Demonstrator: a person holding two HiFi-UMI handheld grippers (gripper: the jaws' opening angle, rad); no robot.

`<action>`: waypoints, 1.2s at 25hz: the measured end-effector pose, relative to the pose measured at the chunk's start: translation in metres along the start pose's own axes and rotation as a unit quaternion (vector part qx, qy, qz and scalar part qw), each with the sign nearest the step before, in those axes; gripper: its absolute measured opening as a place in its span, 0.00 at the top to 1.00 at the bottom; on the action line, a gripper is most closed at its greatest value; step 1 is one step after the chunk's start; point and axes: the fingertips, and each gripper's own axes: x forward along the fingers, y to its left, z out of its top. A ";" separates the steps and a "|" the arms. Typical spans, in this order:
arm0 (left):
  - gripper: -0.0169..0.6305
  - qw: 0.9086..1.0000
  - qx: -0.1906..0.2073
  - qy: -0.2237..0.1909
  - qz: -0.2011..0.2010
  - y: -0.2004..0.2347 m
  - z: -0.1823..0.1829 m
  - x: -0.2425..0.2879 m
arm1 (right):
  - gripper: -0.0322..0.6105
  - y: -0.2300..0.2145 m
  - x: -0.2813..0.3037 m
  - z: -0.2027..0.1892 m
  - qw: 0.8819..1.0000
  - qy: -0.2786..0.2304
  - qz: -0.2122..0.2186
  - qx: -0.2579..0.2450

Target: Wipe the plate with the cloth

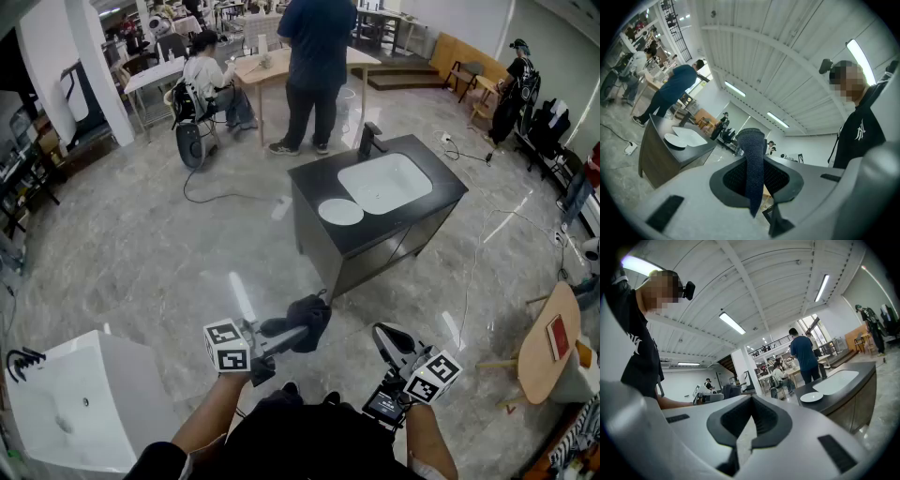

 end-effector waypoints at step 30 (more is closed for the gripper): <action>0.89 0.999 -0.021 0.019 0.037 0.026 -0.018 0.074 | 0.81 -0.074 -0.014 -0.001 0.997 -0.002 0.054 0.057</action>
